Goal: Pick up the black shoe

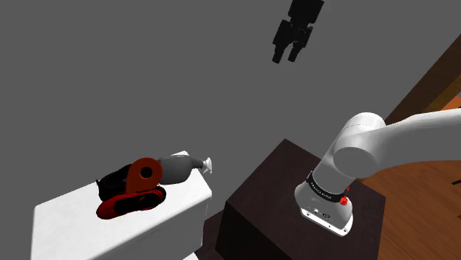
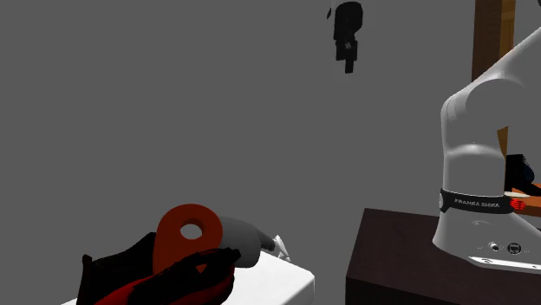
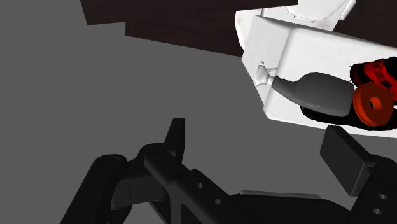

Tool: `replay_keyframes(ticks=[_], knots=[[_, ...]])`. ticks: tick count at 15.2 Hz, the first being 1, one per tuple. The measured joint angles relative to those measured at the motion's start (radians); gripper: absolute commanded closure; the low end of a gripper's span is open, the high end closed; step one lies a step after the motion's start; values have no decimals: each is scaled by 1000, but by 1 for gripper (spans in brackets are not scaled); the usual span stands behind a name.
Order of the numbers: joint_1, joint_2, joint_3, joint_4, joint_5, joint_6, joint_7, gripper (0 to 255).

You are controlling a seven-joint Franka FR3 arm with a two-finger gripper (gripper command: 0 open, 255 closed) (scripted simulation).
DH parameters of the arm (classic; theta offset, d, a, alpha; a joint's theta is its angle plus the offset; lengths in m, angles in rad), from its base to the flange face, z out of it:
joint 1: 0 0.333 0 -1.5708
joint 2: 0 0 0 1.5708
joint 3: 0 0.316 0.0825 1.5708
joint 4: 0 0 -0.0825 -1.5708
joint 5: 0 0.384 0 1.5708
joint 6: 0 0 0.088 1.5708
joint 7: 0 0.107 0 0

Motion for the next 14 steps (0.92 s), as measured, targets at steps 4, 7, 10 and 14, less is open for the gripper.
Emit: replay_keyframes(ticks=[4,7,10,14], knots=[[8,17,41,-24,24,43,42,0],[24,47,109,-57,63,112,112,0],[35,85,164,-81,91,178,168,0],[53,162,255,-85,130,269,261,0]])
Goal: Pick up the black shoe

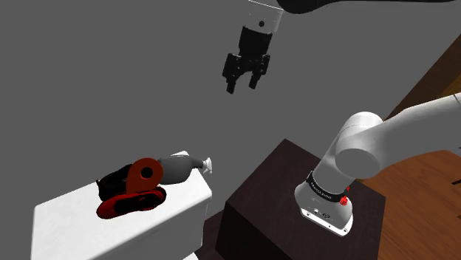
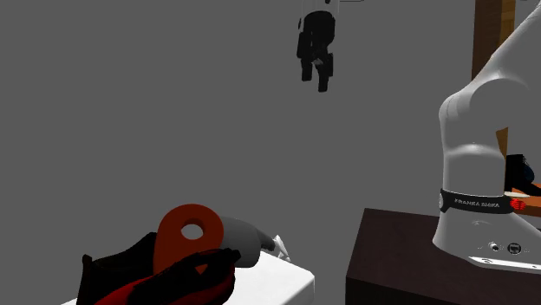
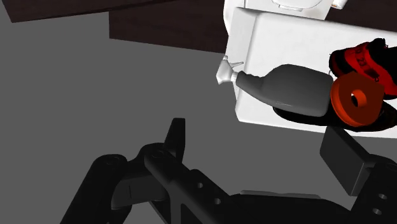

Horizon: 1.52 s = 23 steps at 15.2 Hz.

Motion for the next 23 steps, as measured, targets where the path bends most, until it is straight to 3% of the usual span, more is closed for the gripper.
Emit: replay_keyframes(ticks=[6,12,18,23], knots=[[10,165,126,36,22,141,133,0],[5,371,244,117,-16,270,281,0],[8,611,339,241,-135,368,466,0],[56,828,368,381,-282,406,637,0]])
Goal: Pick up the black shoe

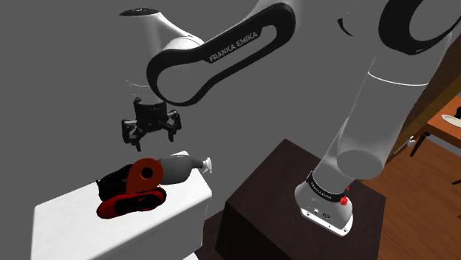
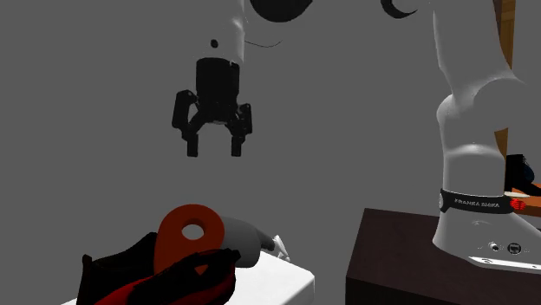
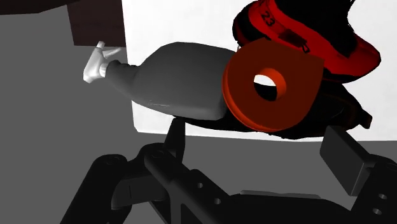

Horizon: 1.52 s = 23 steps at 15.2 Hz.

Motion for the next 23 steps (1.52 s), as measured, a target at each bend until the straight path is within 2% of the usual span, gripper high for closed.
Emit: replay_keyframes(ticks=[4,6,8,15,17,23], knots=[[75,192,-23,166,-119,-10,114,0],[110,258,-36,230,-154,-19,153,0],[163,358,-58,341,-197,-42,193,0],[320,672,-127,735,-275,-139,258,0],[339,715,-136,785,-282,-146,262,0],[346,757,-148,778,-295,-98,271,0]])
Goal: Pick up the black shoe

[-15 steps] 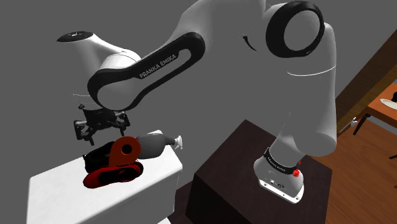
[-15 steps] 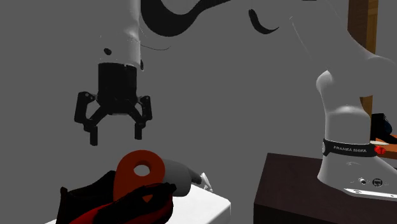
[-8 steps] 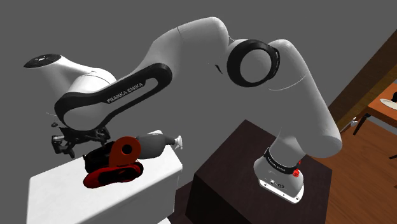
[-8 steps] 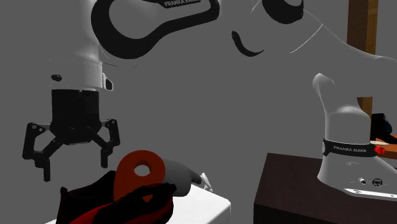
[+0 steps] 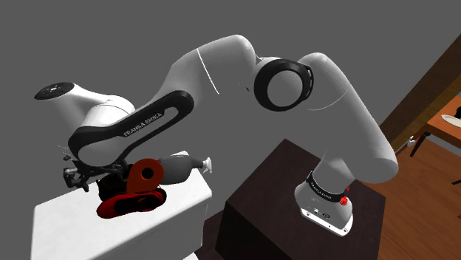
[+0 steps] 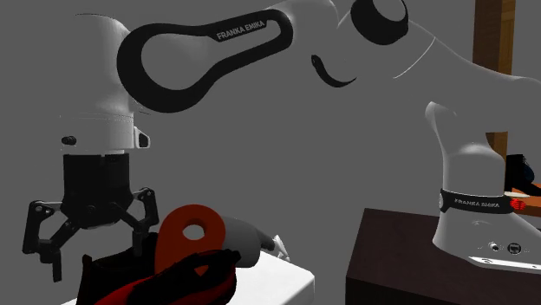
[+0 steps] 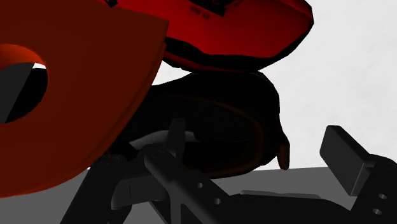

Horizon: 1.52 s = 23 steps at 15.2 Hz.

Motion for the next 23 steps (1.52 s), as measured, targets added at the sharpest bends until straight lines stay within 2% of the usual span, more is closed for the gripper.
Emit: replay_keyframes(ticks=[1,12,23], knots=[[1,5,-1,5,-1,0,-1,255],[2,7,-1,10,-1,-2,-2,255],[-6,-63,18,29,21,-91,-11,255]])
